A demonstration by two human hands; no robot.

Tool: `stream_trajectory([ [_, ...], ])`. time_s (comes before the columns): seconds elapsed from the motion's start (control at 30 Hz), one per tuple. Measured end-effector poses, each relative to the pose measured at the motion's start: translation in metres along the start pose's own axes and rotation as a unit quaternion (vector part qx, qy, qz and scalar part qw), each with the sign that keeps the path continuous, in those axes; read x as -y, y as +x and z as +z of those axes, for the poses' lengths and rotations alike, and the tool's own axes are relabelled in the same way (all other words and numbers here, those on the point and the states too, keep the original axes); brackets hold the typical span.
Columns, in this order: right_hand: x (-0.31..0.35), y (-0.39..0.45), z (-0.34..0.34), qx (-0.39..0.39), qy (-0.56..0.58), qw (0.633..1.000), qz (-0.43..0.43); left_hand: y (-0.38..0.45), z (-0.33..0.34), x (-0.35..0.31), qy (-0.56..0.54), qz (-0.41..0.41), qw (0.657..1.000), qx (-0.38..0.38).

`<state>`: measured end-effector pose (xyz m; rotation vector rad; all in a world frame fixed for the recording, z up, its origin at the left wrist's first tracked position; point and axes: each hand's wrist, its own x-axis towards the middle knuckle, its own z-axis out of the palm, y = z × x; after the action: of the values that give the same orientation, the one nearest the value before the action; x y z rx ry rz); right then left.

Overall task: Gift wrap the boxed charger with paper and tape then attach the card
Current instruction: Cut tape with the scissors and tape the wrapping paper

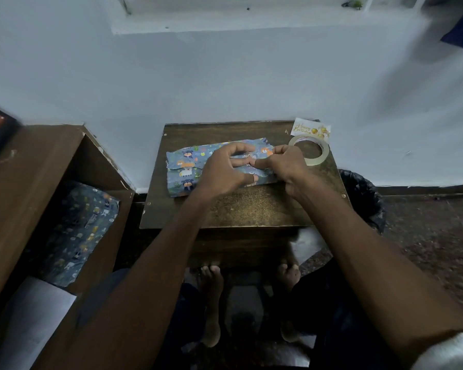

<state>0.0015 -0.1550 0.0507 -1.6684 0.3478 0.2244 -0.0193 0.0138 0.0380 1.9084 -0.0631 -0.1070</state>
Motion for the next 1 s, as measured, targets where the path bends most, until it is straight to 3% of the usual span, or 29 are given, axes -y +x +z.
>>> stream_trajectory([
  [0.23, 0.003, 0.002, -0.007, 0.006, 0.008, 0.999, 0.032, -0.004, 0.005, -0.008, -0.052, -0.039, 0.997, -0.032],
  [0.53, 0.002, 0.011, -0.010, -0.005, -0.011, 0.998, 0.058, -0.003, 0.011, -0.006, 0.074, -0.034, 0.993, -0.084],
  [0.83, 0.006, 0.006, -0.010, -0.004, -0.019, 0.998, 0.068, 0.002, 0.006, -0.003, 0.072, -0.043, 0.994, -0.076],
  [1.0, 0.009, 0.001, -0.008, 0.000, -0.024, 0.998, 0.064, 0.001, 0.005, -0.004, 0.110, -0.009, 0.991, -0.080],
])
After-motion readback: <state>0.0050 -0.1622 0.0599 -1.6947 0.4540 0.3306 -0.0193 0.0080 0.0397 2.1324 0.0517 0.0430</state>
